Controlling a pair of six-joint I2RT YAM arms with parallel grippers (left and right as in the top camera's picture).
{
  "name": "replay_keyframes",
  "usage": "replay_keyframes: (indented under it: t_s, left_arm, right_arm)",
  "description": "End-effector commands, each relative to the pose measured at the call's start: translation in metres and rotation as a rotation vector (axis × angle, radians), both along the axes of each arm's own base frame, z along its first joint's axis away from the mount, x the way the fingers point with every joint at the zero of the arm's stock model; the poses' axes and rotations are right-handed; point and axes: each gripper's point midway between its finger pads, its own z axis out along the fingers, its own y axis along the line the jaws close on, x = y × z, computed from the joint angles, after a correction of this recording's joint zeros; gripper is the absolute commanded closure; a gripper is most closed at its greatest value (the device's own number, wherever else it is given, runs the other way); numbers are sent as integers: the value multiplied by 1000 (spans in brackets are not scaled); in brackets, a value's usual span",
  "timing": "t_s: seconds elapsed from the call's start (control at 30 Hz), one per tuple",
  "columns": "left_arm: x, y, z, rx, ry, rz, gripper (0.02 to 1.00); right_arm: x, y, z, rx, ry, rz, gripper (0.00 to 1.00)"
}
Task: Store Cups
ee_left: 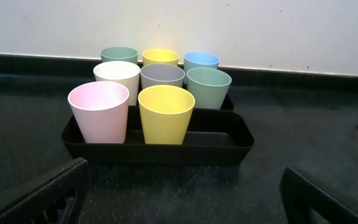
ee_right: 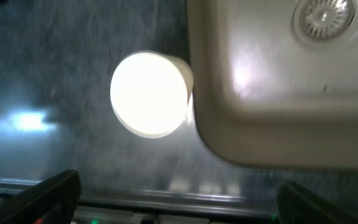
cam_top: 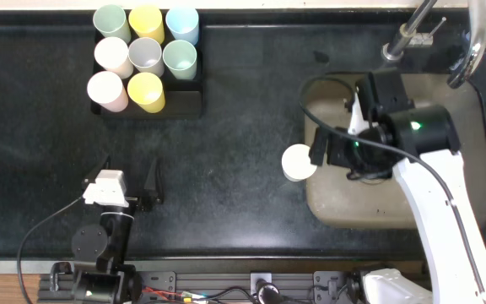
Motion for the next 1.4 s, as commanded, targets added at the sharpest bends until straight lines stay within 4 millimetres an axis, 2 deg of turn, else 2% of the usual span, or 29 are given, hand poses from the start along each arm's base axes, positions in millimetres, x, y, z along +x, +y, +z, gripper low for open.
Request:
replay_keyframes:
  t_s: [0.03, 0.23, 0.53, 1.03, 1.27, 1.3, 1.33, 1.37, 1.4]
  left_arm:
    - [0, 2, 0, 17, -7, 3, 18]
    - [0, 2, 0, 17, -7, 3, 18]
    - [0, 2, 0, 17, -7, 3, 18]
    - [0, 2, 0, 18, -7, 3, 18]
    - [0, 2, 0, 17, -7, 3, 20]
    - [0, 2, 0, 17, -7, 3, 20]
    - [0, 2, 0, 17, -7, 3, 18]
    - [0, 2, 0, 18, -7, 3, 20]
    - [0, 2, 0, 17, -7, 3, 18]
  right_arm:
    - [17, -3, -9, -52, -33, 40, 3]
    - [28, -1, -30, -92, -16, 91, 3]
    - [21, 3, -72, -125, 26, 134, 3]
    - [21, 2, -99, -128, 16, 137, 3]
    - [23, 2, -108, -125, 2, 132, 51]
    - [24, 2, -110, -124, -1, 131, 126]
    - [25, 3, -111, -124, -4, 131, 345]
    - [26, 3, -112, -123, -6, 129, 895]
    - [28, 3, -113, -123, -7, 124, 961]
